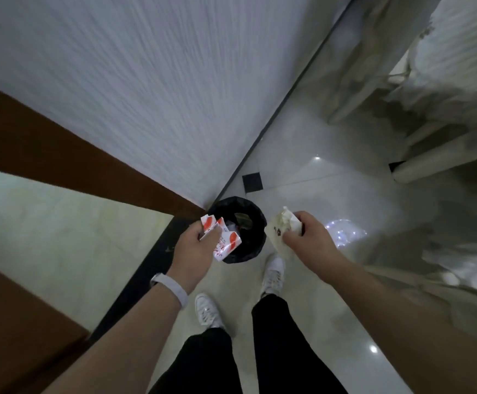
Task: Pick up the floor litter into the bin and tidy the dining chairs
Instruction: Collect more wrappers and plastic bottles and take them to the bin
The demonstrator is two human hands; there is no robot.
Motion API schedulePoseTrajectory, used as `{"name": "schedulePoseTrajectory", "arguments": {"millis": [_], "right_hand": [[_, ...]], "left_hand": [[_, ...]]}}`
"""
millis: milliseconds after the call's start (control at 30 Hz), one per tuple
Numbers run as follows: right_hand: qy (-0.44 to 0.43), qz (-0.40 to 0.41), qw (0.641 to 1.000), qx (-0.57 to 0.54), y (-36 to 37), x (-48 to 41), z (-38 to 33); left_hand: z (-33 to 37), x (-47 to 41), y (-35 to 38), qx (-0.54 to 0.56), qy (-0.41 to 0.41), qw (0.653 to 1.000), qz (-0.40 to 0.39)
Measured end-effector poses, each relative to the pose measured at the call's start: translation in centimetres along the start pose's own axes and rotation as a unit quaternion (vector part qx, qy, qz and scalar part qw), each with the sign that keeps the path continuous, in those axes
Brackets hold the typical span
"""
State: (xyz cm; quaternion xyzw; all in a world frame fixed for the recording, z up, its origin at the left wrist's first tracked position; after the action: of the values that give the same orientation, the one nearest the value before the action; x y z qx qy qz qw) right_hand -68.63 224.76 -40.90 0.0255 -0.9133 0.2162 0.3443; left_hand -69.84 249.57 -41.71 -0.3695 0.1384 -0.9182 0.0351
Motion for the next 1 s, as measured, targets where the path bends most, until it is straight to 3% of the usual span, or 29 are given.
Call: {"name": "schedulePoseTrajectory", "arguments": {"millis": [367, 700, 833, 1000], "right_hand": [[0.002, -0.053, 0.994, 0.099, 9.8, -14.9, 11.4], [-0.032, -0.091, 0.972, 0.215, 21.5, -25.8, 25.2], [-0.027, -0.104, 0.967, 0.232, 22.7, -27.2, 27.4], [-0.089, -0.098, 0.941, 0.311, 20.5, -25.7, 25.1]], "left_hand": [[-13.6, -16.3, 4.0, -0.136, -0.046, 0.990, -0.013], [-28.0, -29.6, 8.7, -0.272, -0.015, 0.960, -0.059], [-29.8, -30.9, 10.6, -0.279, -0.003, 0.955, -0.098], [-26.6, -29.1, 10.3, -0.307, 0.041, 0.947, -0.085]]}}
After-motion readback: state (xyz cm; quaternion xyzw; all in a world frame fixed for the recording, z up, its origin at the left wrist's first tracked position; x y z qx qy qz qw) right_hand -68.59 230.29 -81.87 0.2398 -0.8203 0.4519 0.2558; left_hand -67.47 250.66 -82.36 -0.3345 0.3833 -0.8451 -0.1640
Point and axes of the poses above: each hand's wrist, its own x-axis away from the middle knuckle, its own y-axis out of the palm, z = x × y, the point moved 7 cm from there along -x, towards the middle knuckle, and after that the axes turned 2 degrees about z, right-handed, at the moved point
